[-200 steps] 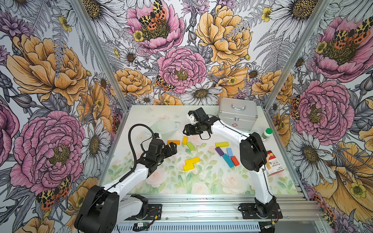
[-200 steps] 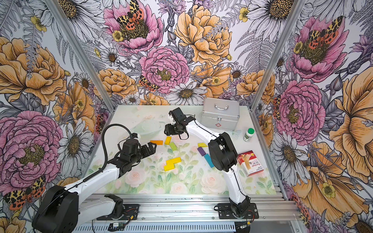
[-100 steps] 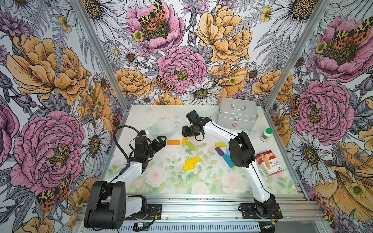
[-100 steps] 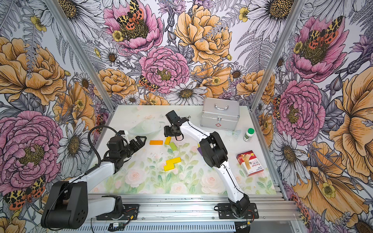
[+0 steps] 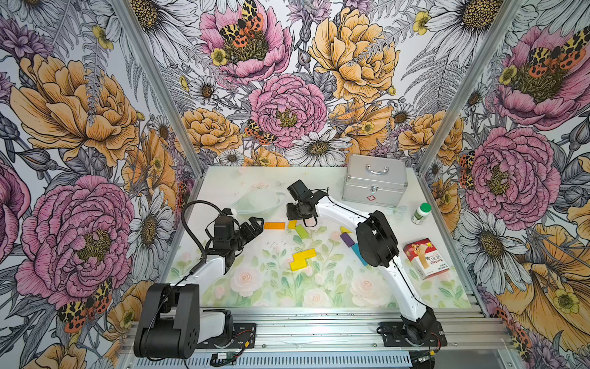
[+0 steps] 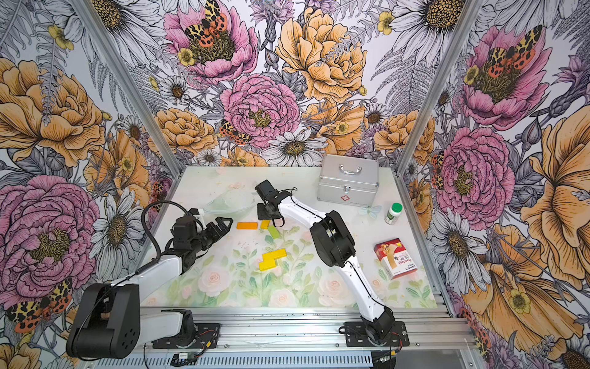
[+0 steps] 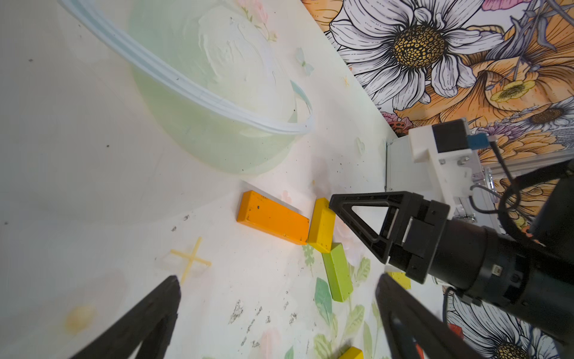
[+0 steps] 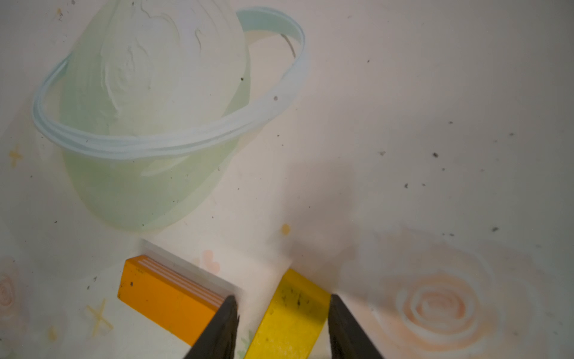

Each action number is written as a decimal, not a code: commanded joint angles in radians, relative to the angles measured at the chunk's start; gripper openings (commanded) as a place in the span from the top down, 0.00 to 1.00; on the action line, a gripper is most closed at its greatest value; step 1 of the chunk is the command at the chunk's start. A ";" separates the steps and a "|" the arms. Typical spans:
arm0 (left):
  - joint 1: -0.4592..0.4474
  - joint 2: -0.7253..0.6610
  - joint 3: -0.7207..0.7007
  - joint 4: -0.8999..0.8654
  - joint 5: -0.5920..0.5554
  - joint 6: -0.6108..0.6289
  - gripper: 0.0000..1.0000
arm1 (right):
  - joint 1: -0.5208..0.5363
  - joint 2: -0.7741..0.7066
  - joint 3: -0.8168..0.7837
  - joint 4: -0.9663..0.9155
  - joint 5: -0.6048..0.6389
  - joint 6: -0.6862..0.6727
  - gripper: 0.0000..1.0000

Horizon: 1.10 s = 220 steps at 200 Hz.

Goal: Assemble the letter p with building blocks
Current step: Pick up the building block from the center of the board.

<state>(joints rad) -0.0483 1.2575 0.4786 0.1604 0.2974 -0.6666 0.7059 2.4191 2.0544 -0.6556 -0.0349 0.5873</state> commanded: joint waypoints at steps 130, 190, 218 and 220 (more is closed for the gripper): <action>0.010 -0.024 0.017 -0.053 -0.053 0.054 0.01 | 0.026 0.042 -0.028 -0.032 0.045 0.013 0.63; 0.008 -0.041 0.014 -0.076 -0.052 0.057 0.01 | 0.026 -0.016 -0.129 -0.038 0.068 0.000 1.00; 0.009 -0.053 0.012 -0.083 -0.059 0.058 0.02 | 0.029 -0.090 -0.195 -0.009 0.073 -0.008 1.00; 0.009 -0.053 0.012 -0.083 -0.060 0.058 0.01 | 0.029 -0.096 -0.201 -0.005 0.072 -0.009 1.00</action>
<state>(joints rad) -0.0483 1.2312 0.4786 0.0849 0.2604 -0.6285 0.7246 2.3756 1.9213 -0.6136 0.0120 0.5900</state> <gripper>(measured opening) 0.986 0.309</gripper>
